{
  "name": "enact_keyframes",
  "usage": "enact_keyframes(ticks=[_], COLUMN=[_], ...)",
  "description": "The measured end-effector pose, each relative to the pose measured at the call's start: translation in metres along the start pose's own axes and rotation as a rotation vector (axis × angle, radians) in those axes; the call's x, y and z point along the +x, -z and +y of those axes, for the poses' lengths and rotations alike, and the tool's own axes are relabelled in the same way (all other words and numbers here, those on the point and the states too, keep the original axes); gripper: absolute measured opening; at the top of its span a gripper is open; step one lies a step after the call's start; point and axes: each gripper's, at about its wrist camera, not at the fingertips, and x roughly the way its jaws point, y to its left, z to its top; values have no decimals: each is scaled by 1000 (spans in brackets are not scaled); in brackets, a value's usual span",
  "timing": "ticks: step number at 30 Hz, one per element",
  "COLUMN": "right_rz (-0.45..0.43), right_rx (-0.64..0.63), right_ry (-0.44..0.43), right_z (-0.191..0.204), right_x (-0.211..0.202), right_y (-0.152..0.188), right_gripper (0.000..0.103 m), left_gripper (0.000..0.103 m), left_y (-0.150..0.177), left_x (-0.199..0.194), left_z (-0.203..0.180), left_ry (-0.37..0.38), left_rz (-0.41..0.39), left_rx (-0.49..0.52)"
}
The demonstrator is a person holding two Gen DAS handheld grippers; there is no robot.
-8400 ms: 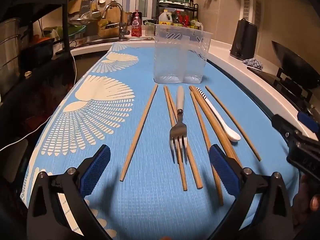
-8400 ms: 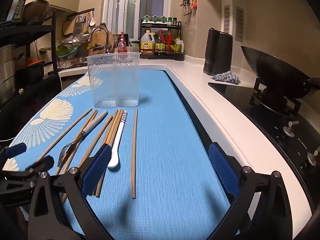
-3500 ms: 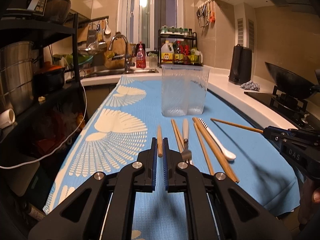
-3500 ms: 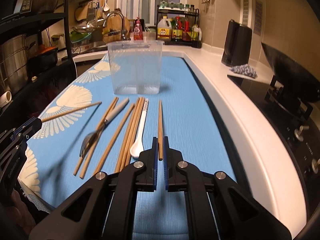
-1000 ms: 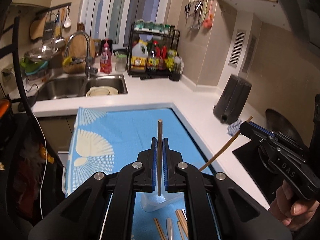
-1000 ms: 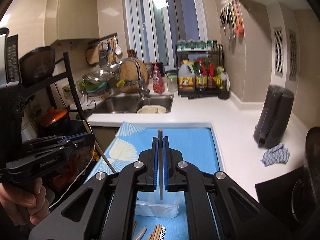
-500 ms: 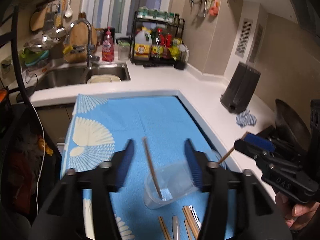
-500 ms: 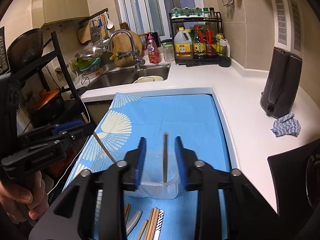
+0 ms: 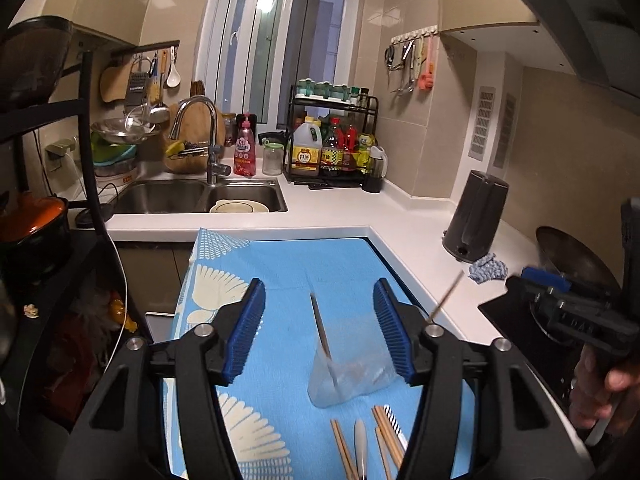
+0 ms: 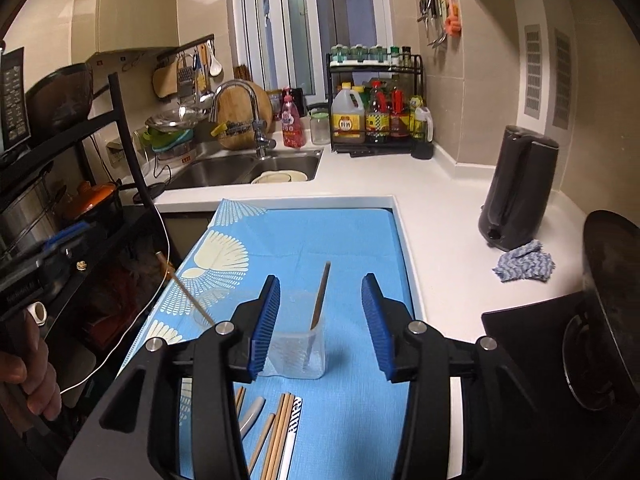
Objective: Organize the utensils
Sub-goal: 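Open the left tool over the container while the right tool opens, dropping both chopsticks in, then move the left tool to a chopstick beside the fork while the right tool moves over the white spoon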
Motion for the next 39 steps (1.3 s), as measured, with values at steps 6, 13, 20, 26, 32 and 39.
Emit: enact_keyframes(ticks=[6,13,20,26,32,39], right_rz=[-63,-15,204,253,330,408], right_rx=[8,118,239,277,316,321], right_ry=[-39,-84,-144,-142,-175,-200], right_z=[5,-1,-7,-13,-12,-2], right_x=[-44,-43,5,22,35,48], right_y=[44,116,202,228,241,253], right_gripper=[37,8,12,14,16,29], left_gripper=[22,15,15,15,15,15], left_y=[61,145,219,243,265,273], left_x=[-24,-24,-13,-6,-17,-19], left_z=[-8,-21,-37,-42,-38,-32], left_ry=[40,30,41,41,0,-27], left_rz=[-2,43,149,200,201,195], left_rx=[7,7,-13,-17,-79,-129])
